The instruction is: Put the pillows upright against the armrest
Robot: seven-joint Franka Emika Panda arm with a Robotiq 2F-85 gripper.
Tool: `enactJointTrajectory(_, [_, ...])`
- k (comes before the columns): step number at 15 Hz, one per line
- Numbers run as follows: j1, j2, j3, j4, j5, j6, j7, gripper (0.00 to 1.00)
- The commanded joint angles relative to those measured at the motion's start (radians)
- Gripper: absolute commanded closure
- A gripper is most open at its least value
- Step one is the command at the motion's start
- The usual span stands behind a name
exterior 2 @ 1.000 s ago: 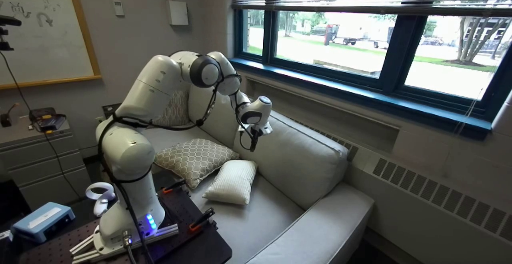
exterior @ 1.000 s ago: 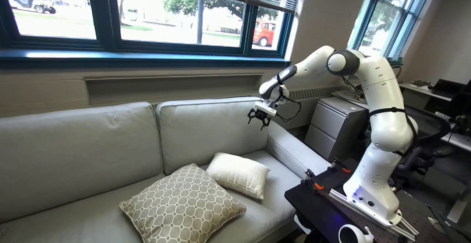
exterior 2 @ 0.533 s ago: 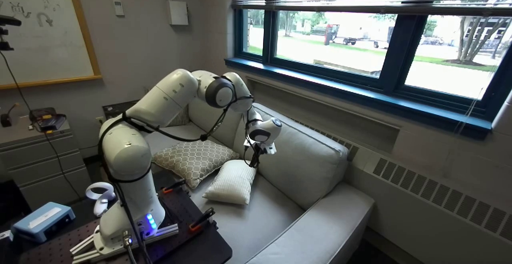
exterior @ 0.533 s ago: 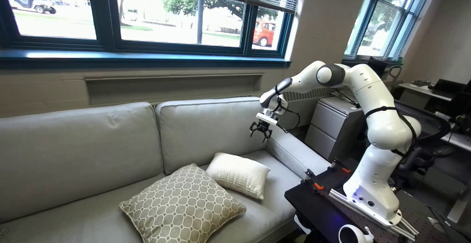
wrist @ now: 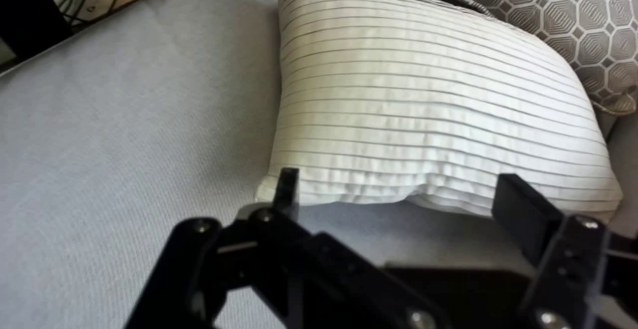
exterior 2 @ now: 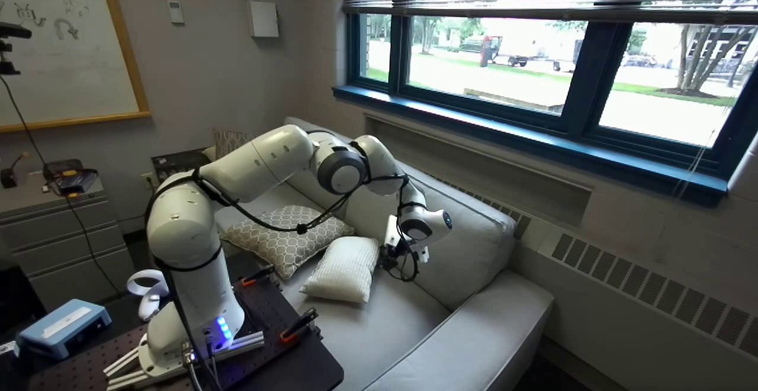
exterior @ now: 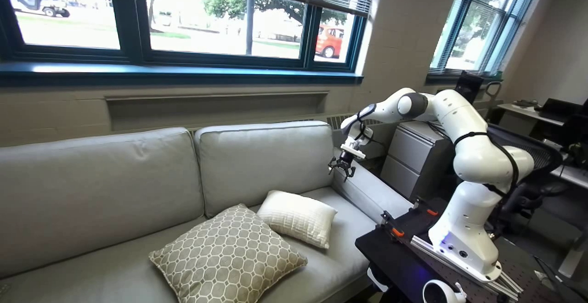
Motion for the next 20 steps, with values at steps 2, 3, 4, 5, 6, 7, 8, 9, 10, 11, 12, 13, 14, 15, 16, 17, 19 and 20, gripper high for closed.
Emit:
enactJointTrajectory(2, [0.011,0.173,-0.036,0.247,-0.02,0.004,0.006,0.0])
enactJointTrajectory(3, [0.041,0.193,-0.06,0.267,-0.033,0.091,0.037,0.0])
enactJointTrajectory(4, [0.051,0.221,-0.059,0.303,-0.037,0.141,0.05,0.0])
enactJointTrajectory(5, [0.062,0.242,-0.056,0.327,-0.044,0.189,0.058,0.0])
enactJointTrajectory(6, [0.069,0.266,-0.046,0.36,-0.05,0.217,0.066,0.0])
enactJointTrajectory(7, [0.078,0.285,-0.04,0.381,-0.059,0.236,0.072,0.0])
enactJointTrajectory(8, [0.086,0.296,-0.037,0.401,-0.072,0.235,0.076,0.0])
enactJointTrajectory(9, [0.074,0.229,-0.044,0.292,-0.04,0.237,0.036,0.0])
enactJointTrajectory(10, [0.087,0.243,-0.044,0.312,-0.046,0.244,0.044,0.0])
enactJointTrajectory(11, [0.094,0.253,-0.044,0.325,-0.048,0.247,0.048,0.0])
enactJointTrajectory(12, [0.097,0.257,-0.044,0.332,-0.05,0.248,0.048,0.0])
enactJointTrajectory(13, [0.095,0.26,-0.044,0.336,-0.051,0.249,0.048,0.0])
enactJointTrajectory(14, [0.103,0.242,-0.058,0.323,-0.064,0.251,0.056,0.0])
enactJointTrajectory(15, [0.1,0.232,-0.055,0.319,-0.063,0.235,0.051,0.0])
enactJointTrajectory(16, [0.099,0.238,-0.05,0.33,-0.06,0.232,0.042,0.0])
enactJointTrajectory(17, [0.091,0.26,-0.033,0.359,-0.05,0.223,0.03,0.0])
enactJointTrajectory(19, [0.073,0.327,0.034,0.423,-0.059,0.187,0.015,0.0])
enactJointTrajectory(20, [0.08,0.349,0.052,0.434,-0.058,0.176,0.01,0.0])
